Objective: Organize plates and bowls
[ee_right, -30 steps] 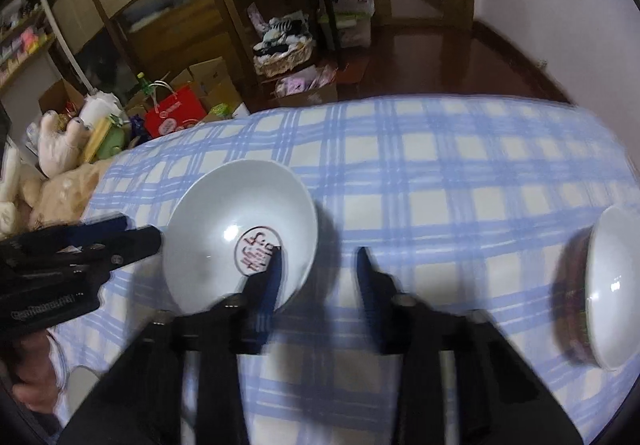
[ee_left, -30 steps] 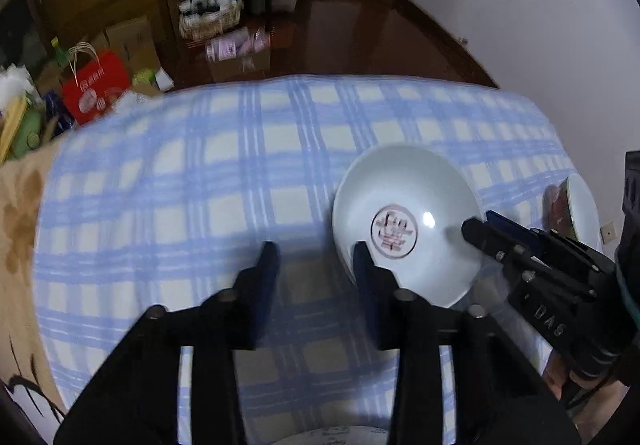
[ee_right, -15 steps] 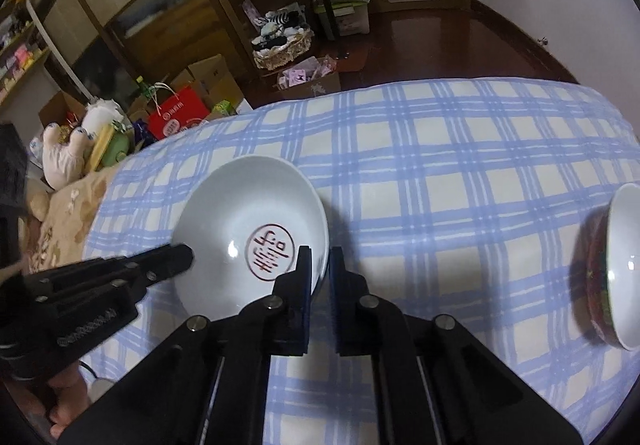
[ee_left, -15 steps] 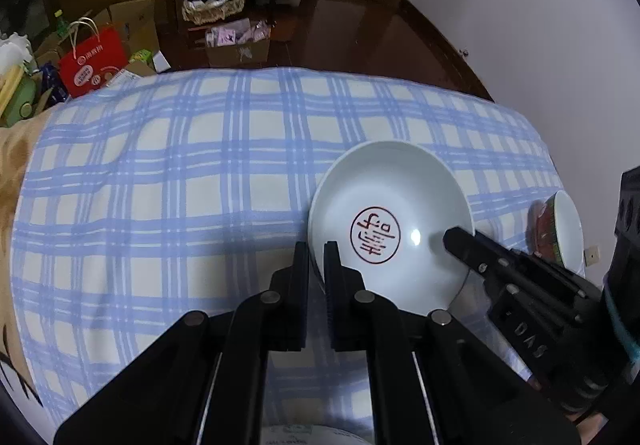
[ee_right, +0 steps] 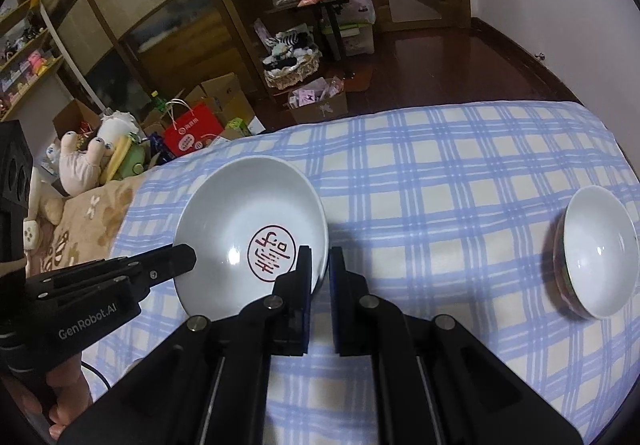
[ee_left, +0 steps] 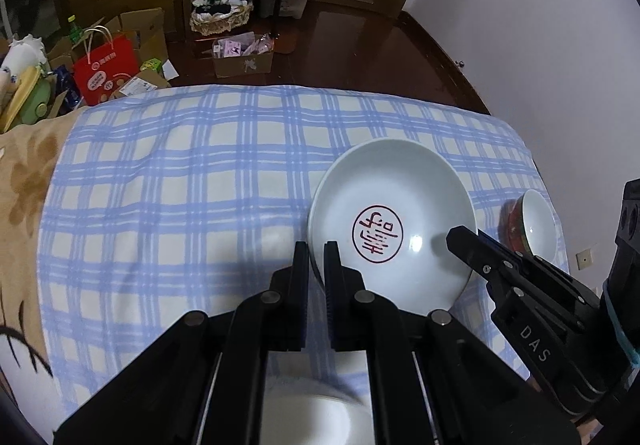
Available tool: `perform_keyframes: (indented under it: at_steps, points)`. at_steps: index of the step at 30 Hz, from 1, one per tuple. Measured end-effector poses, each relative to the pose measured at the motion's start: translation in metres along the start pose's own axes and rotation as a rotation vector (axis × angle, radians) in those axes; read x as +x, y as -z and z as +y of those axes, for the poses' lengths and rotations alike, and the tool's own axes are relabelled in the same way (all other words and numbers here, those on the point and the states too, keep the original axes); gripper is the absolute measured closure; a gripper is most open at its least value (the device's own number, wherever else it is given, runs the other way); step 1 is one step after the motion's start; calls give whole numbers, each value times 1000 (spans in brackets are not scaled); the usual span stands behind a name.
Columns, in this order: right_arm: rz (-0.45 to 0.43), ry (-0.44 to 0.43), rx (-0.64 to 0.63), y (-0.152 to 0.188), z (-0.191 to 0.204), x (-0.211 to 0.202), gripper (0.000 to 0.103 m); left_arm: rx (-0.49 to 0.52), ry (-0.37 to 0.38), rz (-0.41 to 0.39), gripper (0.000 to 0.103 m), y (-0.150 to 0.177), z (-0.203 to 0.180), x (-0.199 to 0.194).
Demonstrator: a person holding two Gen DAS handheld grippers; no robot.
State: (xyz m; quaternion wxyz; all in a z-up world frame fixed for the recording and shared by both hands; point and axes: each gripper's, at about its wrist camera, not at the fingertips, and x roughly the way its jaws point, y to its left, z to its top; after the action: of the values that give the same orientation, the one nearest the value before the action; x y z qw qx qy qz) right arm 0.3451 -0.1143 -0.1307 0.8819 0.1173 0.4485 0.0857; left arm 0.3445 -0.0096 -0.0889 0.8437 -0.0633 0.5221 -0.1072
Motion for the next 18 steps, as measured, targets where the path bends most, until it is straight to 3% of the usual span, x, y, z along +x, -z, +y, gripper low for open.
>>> perform_keyframes:
  at_steps: [18]
  points:
    - [-29,-22,-57,42,38,-58,94,-59,-19,-65,96,61,11,-69]
